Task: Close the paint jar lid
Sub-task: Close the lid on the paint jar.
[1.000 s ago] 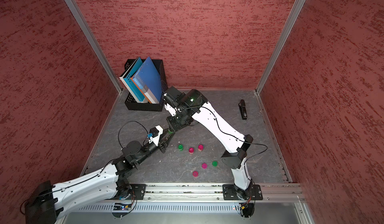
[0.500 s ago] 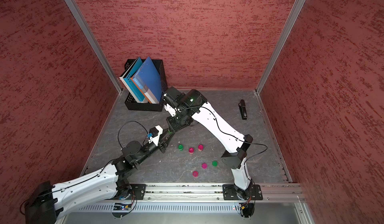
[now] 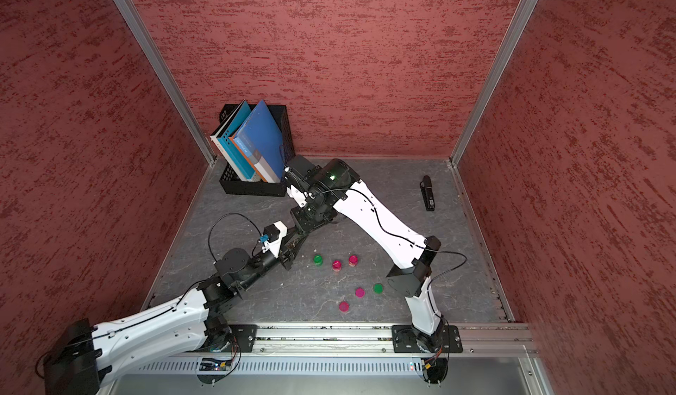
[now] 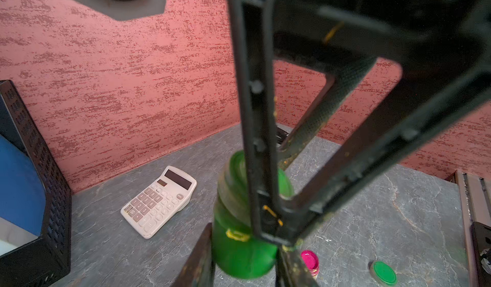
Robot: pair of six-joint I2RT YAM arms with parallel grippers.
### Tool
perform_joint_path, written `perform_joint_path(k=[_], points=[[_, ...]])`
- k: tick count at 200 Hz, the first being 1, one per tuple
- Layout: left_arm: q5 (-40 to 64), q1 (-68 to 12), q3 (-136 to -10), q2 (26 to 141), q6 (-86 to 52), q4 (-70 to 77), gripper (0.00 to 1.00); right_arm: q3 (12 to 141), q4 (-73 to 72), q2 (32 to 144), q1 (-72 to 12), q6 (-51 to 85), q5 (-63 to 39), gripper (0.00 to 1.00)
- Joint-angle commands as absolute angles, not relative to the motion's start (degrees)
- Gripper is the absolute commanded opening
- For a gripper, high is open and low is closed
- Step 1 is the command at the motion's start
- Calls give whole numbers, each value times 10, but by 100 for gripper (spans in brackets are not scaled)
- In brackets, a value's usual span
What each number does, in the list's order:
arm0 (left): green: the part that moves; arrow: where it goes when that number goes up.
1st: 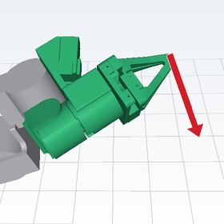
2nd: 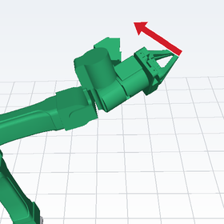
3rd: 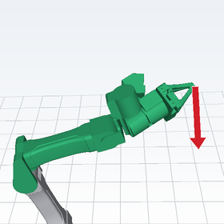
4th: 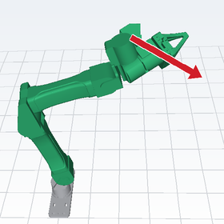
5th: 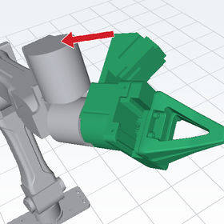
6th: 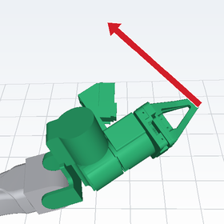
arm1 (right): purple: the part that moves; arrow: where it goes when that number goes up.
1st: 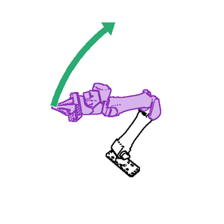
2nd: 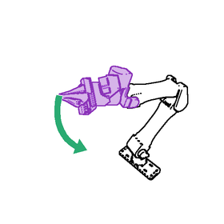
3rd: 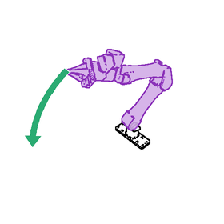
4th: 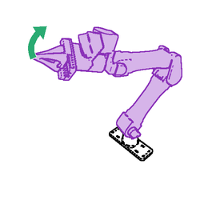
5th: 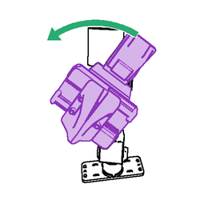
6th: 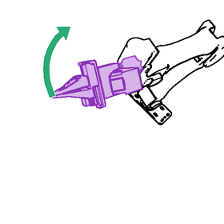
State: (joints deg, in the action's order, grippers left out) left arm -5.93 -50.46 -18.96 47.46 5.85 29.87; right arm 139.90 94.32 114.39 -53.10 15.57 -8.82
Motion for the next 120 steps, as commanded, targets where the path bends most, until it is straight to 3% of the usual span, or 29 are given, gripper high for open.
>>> perform_joint_path(k=[1, 120], points=[[-51, -506, -198, 471, 53, 298, 28, 1418, 998, 1148, -534, 152, -91, 42], [-52, -506, -197, 461, 51, 293, 28, 1425, 1003, 1155, -535, 152, -88, 34]])
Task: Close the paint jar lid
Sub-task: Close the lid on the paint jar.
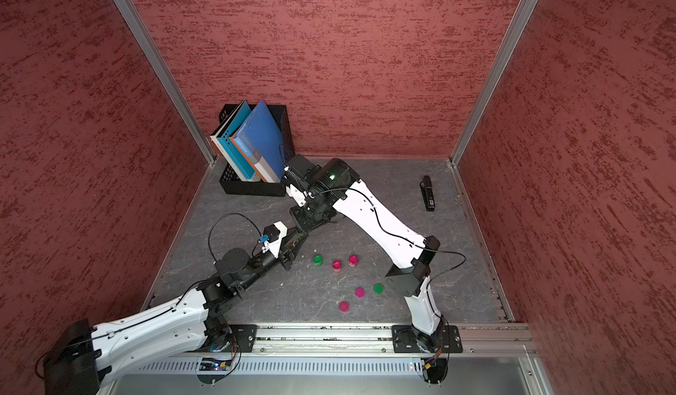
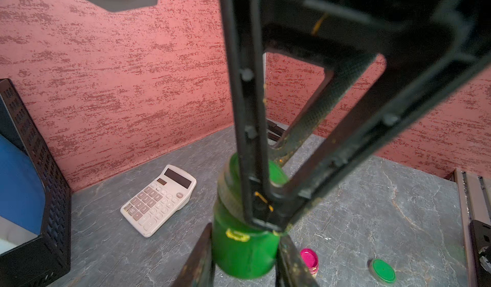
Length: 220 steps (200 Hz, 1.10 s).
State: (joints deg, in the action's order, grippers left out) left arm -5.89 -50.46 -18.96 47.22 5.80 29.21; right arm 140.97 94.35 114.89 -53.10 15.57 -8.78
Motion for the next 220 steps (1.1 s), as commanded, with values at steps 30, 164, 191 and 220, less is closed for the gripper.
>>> perform_joint_path(k=[30, 164, 191, 220], points=[[-47, -507, -197, 461, 52, 292, 28, 1429, 1005, 1156, -534, 153, -88, 31], [-66, -543, -210, 425, 106, 231, 28, 1413, 1038, 1150, -530, 151, -168, 31], [-82, -544, -211, 430, 105, 247, 28, 1411, 1035, 1149, -530, 155, -168, 31], [-110, -545, -210, 442, 102, 296, 28, 1379, 1002, 1132, -530, 171, -170, 31]])
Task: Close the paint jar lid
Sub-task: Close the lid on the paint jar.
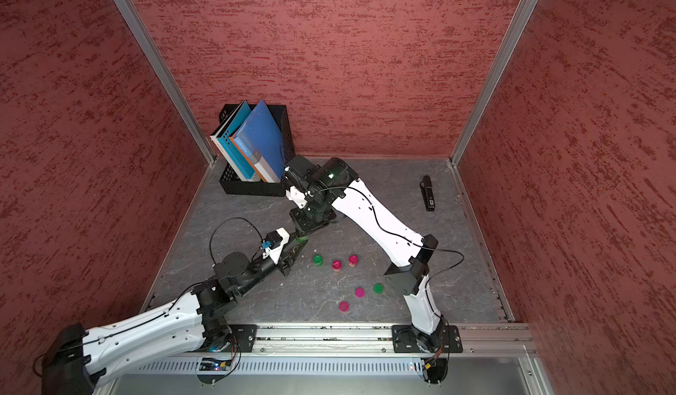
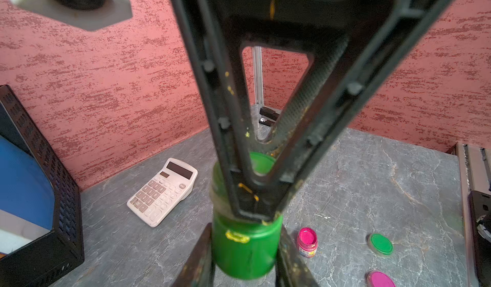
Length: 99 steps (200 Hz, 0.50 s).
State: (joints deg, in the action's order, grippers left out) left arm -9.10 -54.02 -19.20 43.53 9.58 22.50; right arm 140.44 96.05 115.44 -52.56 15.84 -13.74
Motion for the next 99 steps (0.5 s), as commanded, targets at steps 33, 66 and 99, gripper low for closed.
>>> perform_joint_path(k=[33, 66, 99], points=[[-127, -544, -209, 458, 101, 349, 28, 1317, 947, 1100, -530, 193, -177, 31], [-129, -544, -211, 462, 102, 364, 28, 1280, 905, 1081, -530, 207, -192, 31], [-125, -545, -210, 454, 96, 358, 28, 1274, 893, 1077, -530, 210, -191, 31]])
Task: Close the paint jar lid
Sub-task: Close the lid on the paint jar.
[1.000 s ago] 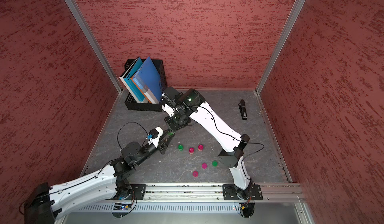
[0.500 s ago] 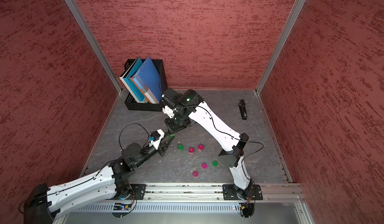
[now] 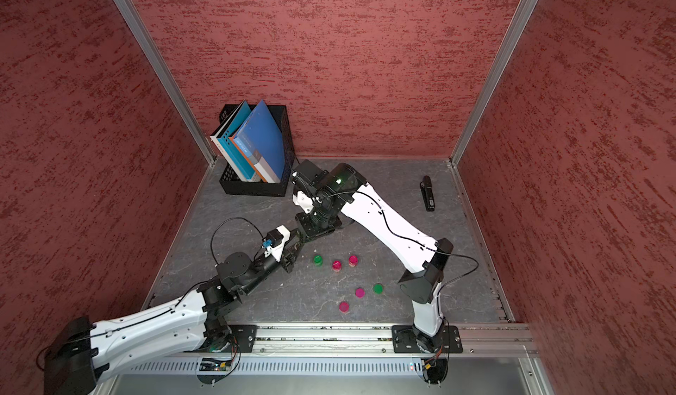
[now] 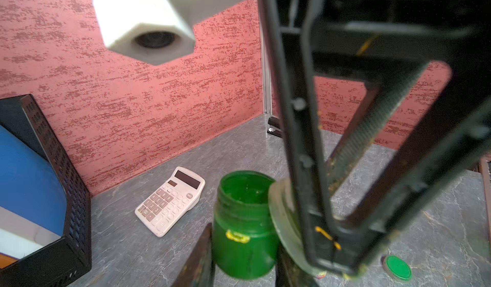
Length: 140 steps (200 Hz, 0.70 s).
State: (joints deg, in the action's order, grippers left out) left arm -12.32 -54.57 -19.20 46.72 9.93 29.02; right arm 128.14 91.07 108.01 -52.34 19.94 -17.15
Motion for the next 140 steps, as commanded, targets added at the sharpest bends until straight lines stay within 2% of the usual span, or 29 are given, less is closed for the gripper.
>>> perform_joint_path(k=[1, 46, 109, 140], points=[[-124, -545, -210, 454, 96, 358, 28, 1274, 893, 1077, -530, 210, -190, 31], [-116, -547, -200, 451, 79, 335, 28, 1320, 921, 1087, -527, 206, -174, 31], [-109, -561, -189, 432, 86, 289, 28, 1472, 1038, 1153, -516, 179, -161, 31], [-116, -570, -182, 421, 99, 281, 28, 1470, 1038, 1154, -512, 180, -181, 31]])
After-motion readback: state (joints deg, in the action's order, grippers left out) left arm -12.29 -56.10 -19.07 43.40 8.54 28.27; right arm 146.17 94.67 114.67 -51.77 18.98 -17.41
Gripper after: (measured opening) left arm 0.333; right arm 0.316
